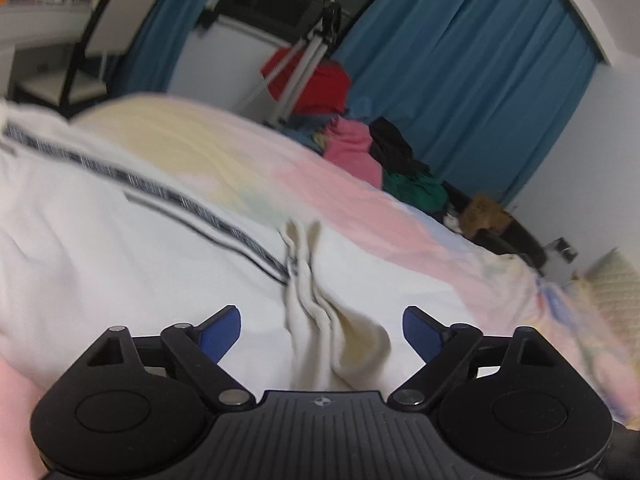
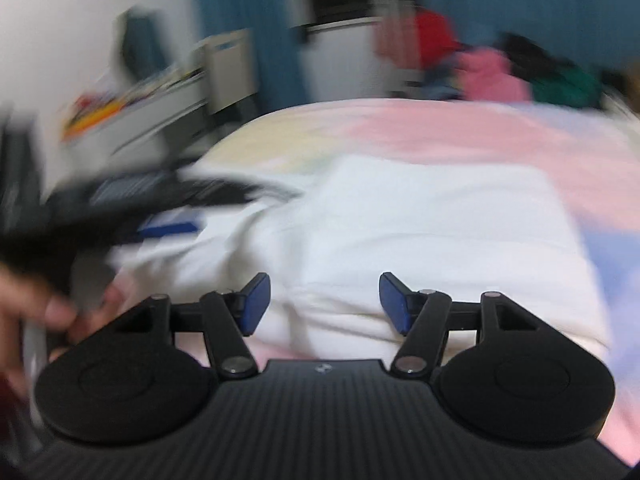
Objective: Fold clothes
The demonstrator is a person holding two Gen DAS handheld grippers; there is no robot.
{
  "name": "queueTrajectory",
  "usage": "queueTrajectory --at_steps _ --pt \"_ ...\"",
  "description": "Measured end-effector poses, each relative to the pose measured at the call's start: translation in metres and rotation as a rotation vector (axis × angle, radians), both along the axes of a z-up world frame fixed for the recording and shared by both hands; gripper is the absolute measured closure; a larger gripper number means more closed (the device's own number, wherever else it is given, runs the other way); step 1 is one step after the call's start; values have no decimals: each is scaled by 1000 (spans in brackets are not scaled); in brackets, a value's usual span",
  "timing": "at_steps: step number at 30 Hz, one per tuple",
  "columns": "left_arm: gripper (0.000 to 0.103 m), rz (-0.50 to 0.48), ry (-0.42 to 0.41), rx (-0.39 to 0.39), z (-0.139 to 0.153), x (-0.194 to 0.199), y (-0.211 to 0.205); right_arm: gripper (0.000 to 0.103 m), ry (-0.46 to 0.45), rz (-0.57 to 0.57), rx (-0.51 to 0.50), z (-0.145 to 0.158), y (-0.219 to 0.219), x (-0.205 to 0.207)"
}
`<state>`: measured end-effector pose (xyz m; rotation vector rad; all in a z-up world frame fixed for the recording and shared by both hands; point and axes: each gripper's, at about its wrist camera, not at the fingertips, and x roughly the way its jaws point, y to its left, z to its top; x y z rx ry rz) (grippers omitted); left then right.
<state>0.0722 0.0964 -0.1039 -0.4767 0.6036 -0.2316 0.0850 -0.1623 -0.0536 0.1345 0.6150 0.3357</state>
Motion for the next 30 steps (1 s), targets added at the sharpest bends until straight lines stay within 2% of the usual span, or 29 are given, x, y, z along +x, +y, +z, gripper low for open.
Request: queueTrajectory --at_steps 3,5,8,12,13,15,18,26,29,30 --pt "29 -34 30 -30 -10 5 -3 40 16 -214 48 5 -35 10" --pt "31 -46 44 -9 -14 11 -8 38 19 -300 24 4 -49 21" --pt "36 -66 56 11 -19 14 -14 38 55 -340 -8 -10 -56 37" --pt "58 -93 68 35 -26 17 -21 39 146 -333 -36 -28 -45 59" --pt "65 -100 72 41 -28 17 -23 39 148 -334 -59 -31 -42 59" --pt "75 -98 69 54 -28 16 -23 38 142 -331 -88 -33 -41 62" --pt "84 -93 84 47 -26 14 -20 38 134 -329 -97 -35 -44 62" --pt "85 -80 141 54 -25 9 -17 40 122 -314 -43 -32 -50 58" --pt "76 -76 163 57 -25 7 -16 39 161 -296 -81 -42 -44 65" --pt "65 -74 170 57 -25 6 -15 39 160 -298 -84 -42 -43 65"
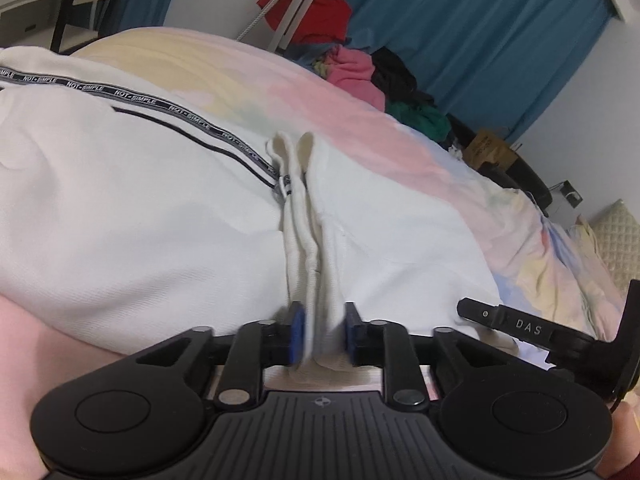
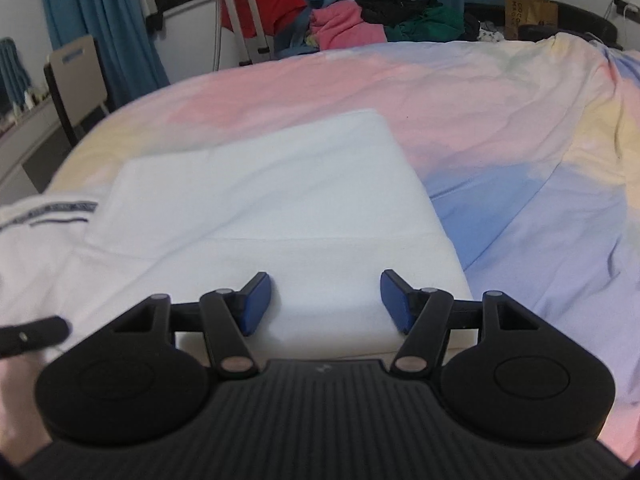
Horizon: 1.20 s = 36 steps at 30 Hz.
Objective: Fold clothes
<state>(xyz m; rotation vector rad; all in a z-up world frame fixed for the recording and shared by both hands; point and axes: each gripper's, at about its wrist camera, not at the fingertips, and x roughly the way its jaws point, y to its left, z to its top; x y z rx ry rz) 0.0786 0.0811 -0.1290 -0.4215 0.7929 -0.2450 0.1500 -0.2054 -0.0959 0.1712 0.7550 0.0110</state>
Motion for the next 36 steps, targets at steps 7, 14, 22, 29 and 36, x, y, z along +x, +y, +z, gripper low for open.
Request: queueTrajectory --at_steps 7,14,22,29,36 --pt "5 298 -71 -37 37 -30 53 40 -1 -6 11 2 -1 -2" --pt "5 755 152 -393 2 -50 153 40 -15 -11 0 7 5 -5" --pt "6 879 139 -573 -22 -4 213 40 -156 103 -18 23 31 -21" --pt "44 912 47 -407 -22 19 224 40 -158 334 -61 15 79 -30" --pt "83 848 -200 -207 28 15 189 37 -93 410 -170 -3 104 -23"
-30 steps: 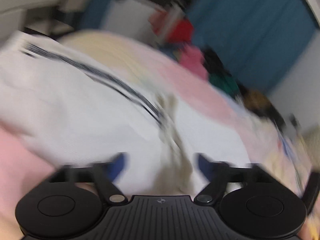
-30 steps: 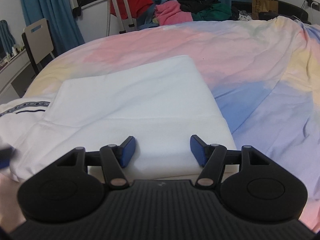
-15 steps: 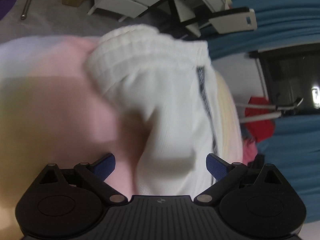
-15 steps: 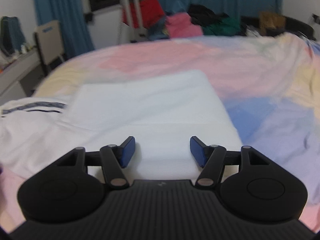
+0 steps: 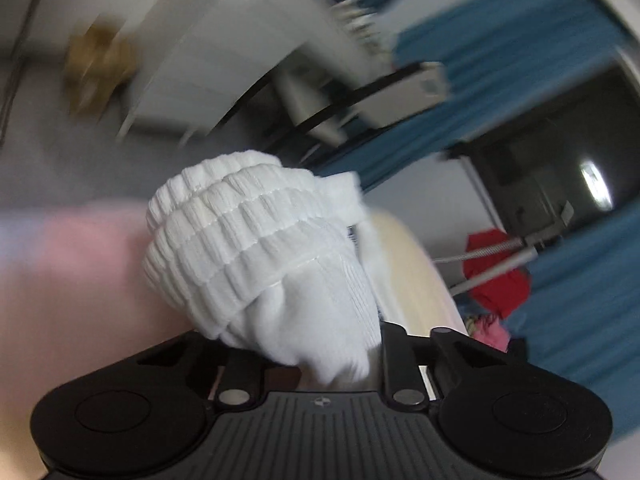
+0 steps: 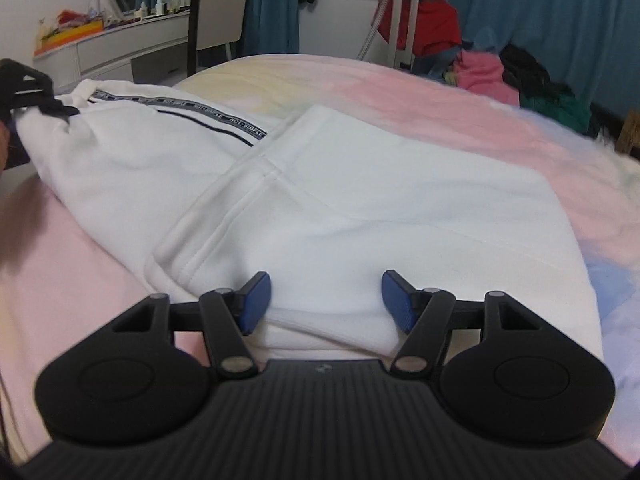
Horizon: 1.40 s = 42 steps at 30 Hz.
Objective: Fold clothes
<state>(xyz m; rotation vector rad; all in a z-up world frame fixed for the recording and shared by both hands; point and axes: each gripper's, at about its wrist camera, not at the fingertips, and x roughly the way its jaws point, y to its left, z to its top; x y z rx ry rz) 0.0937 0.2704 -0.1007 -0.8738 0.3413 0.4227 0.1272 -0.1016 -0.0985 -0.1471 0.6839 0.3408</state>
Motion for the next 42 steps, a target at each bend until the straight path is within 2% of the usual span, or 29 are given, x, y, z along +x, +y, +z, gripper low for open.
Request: queueTrajectory --at_steps 2,5,7,10,14,18,21,23,26,29,32,34,36,37,42 --pt "84 -20 -34 130 22 -2 -19 38 13 -44 66 6 -16 2" --pt "84 -56 -110 346 62 -8 -81 40 33 -110 164 16 -40 5" --pt "84 -81 -158 452 84 -12 -123 39 47 -154 230 22 -56 7" --pt "85 -102 -210 555 110 -8 -190 39 67 -220 328 31 -79 10" --pt "86 -130 -265 627 125 7 -283 39 49 -364 411 42 -125 9" --pt "86 -186 -315 746 117 30 -381 39 3 -542 521 50 -183 4" --pt "87 -257 -342 886 87 39 -456 38 -68 -646 537 55 -218 1" --pt "86 -342 -320 988 58 44 -500 37 -132 -717 483 59 -233 1" --pt "86 -501 -221 1109 8 58 -546 37 -162 -769 523 57 -254 1" --pt "84 -672 -86 1181 -31 75 -569 37 -160 -802 579 50 -268 2" --pt "73 -745 -71 1255 -42 76 -572 37 -130 -785 647 42 -274 6" --pt "49 -806 -55 1280 -38 78 -565 37 -110 -759 702 39 -275 9" --pt "30 -886 -23 1293 -34 79 -558 37 -90 -726 758 36 -275 12" --pt "24 -920 -12 1299 -31 77 -551 37 -80 -710 785 35 -274 13" --pt "19 -1040 58 1365 -24 53 -482 36 -15 -629 927 28 -272 19"
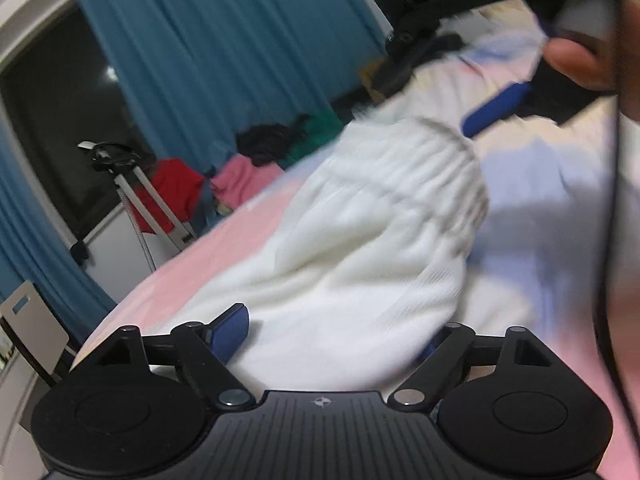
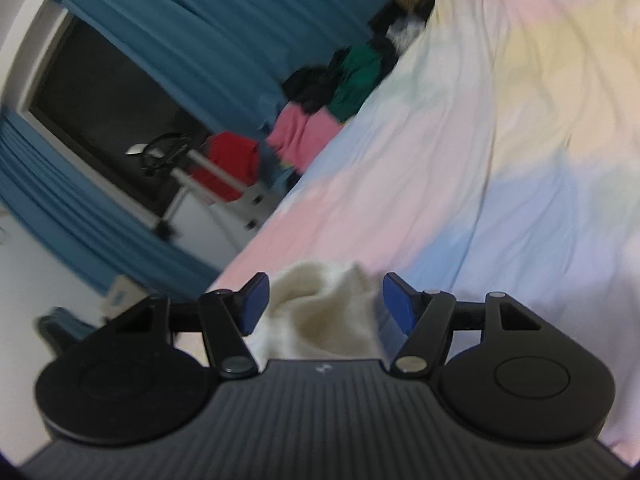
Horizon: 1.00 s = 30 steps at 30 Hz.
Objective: Fold clothes
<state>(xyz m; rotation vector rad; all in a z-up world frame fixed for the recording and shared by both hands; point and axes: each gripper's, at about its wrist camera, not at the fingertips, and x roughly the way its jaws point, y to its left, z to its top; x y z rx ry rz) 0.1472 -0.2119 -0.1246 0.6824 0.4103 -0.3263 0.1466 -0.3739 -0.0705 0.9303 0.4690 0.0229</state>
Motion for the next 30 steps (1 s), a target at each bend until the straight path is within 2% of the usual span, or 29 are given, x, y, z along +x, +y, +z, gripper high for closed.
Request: queueTrajectory --at_steps 1,2,5,8,11,12,14,19,22,23,26,27,30 --pt "19 -6 -7 21 2 -4 11 35 9 15 27 -3 2 0" --pt "19 -10 -21 45 5 -8 21 29 24 28 33 -5 5 2" --pt "14 3 -88 102 15 -17 63 28 67 67 52 -11 16 5" --pt "15 55 -96 104 19 -21 92 27 108 104 64 -17 27 8" --pt "25 136 -40 29 22 -18 121 26 112 118 -18 -11 41 4" --pt "33 155 -20 2 23 -17 131 26 115 121 -45 -9 46 2" --pt "38 130 -15 -23 25 -18 151 26 137 117 -104 -8 53 2" --pt "46 53 5 53 17 -34 168 27 193 106 -251 -7 73 2" --pt "47 47 44 35 11 -40 176 20 242 111 -312 -13 82 6" --pt "47 46 57 29 10 -41 179 19 258 113 -318 -16 83 7" --pt "47 47 80 11 6 -49 187 18 276 123 -203 -31 77 10" --pt "47 49 79 10 5 -49 187 25 274 123 -188 -33 75 11" --pt "47 56 78 1 2 -53 187 39 241 108 -244 -26 78 9"
